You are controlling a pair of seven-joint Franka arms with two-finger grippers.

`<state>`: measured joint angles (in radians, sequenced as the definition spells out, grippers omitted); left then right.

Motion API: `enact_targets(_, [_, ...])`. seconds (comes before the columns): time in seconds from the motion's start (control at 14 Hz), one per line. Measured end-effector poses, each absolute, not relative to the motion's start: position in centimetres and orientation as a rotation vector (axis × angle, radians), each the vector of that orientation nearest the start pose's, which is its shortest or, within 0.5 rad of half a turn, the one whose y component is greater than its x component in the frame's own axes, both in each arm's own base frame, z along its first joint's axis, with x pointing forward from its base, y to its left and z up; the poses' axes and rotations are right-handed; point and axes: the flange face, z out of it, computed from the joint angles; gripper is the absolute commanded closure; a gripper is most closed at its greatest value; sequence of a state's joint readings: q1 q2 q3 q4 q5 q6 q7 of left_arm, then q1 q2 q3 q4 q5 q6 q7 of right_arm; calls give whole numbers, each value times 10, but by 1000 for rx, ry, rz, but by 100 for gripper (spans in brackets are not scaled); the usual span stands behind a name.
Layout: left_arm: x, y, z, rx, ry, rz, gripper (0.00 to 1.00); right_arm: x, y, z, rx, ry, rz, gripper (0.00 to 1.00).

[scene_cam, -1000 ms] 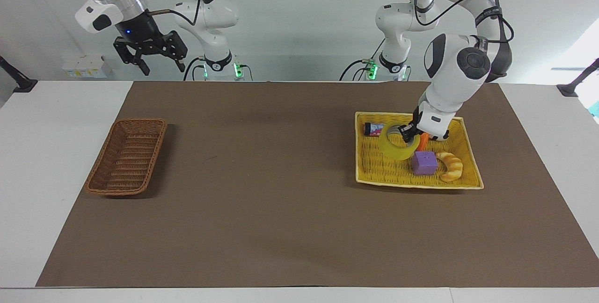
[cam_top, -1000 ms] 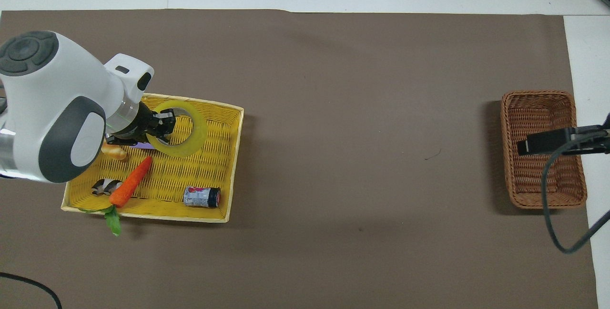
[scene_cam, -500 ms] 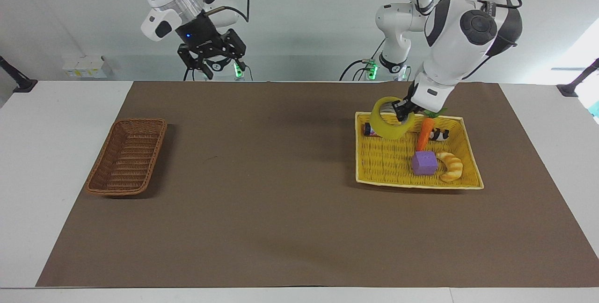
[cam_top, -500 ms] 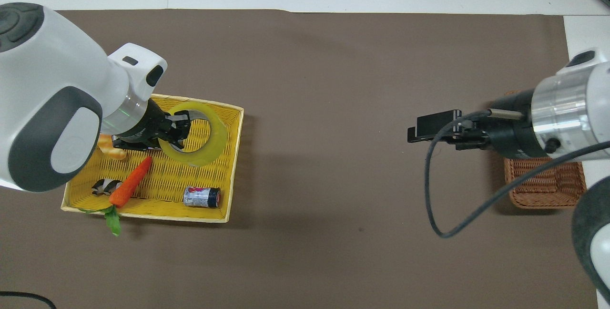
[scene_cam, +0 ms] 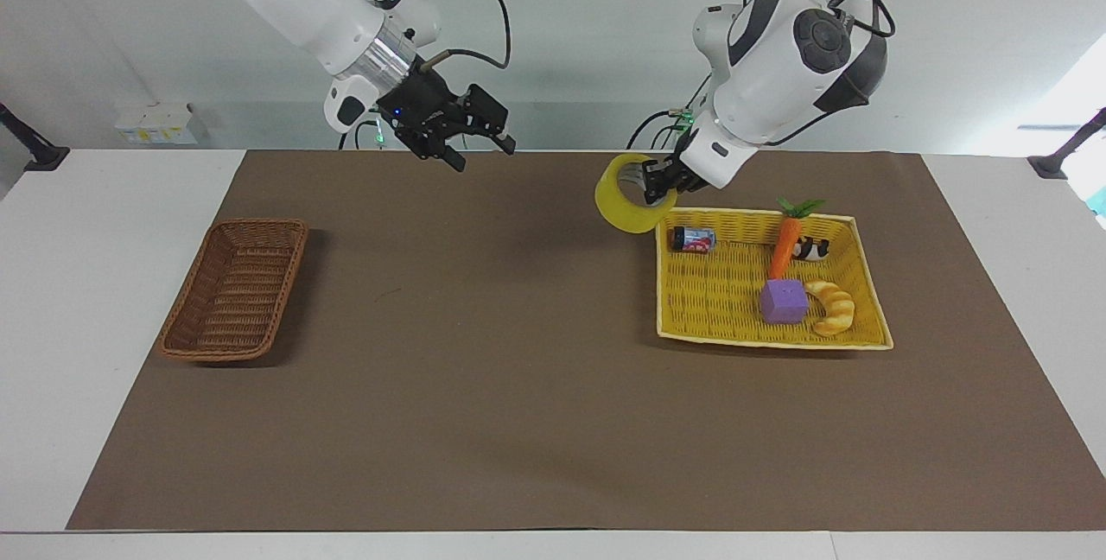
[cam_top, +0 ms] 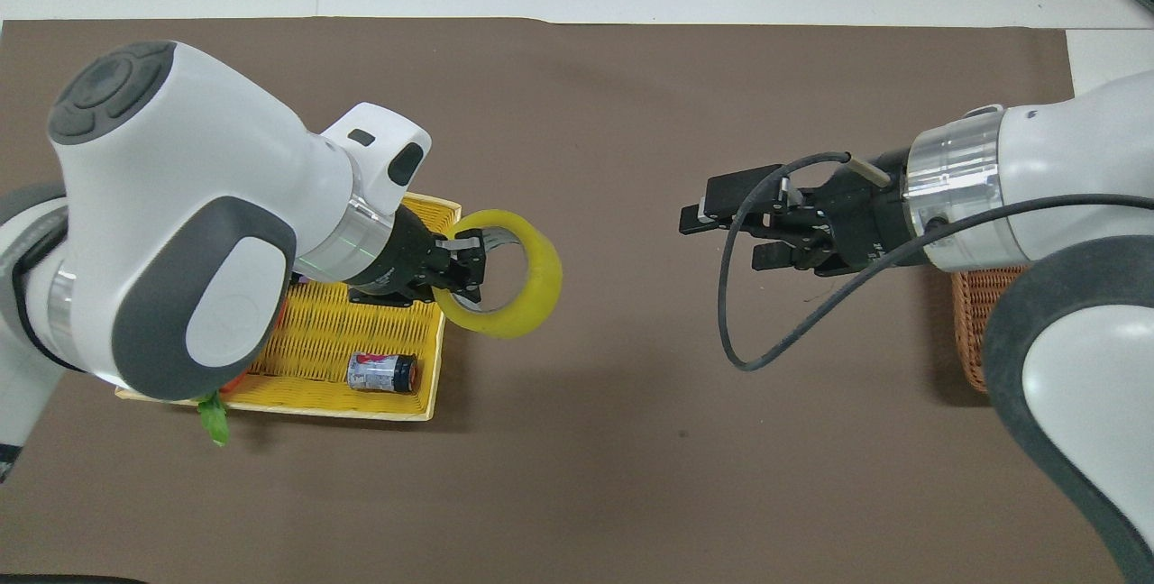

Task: Move tape to another basket
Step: 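Lift the tape with the left gripper while the right gripper reaches toward it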

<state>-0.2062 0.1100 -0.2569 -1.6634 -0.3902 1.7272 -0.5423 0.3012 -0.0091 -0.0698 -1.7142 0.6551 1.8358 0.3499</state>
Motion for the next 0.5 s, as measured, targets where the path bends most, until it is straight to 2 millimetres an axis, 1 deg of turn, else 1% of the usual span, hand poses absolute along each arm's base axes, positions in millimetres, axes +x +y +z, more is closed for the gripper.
enact_targets(0.29, [490, -350, 548, -3536, -136, 407, 100, 549, 194, 585, -2414, 349, 68, 0])
enact_targets(0.43, [476, -373, 552, -3554, -92, 389, 100, 546, 197, 575, -2417, 347, 87, 0])
enact_targets(0.5, [471, -382, 554, -3573, -86, 382, 100, 545, 195, 570, -2423, 326, 90, 0])
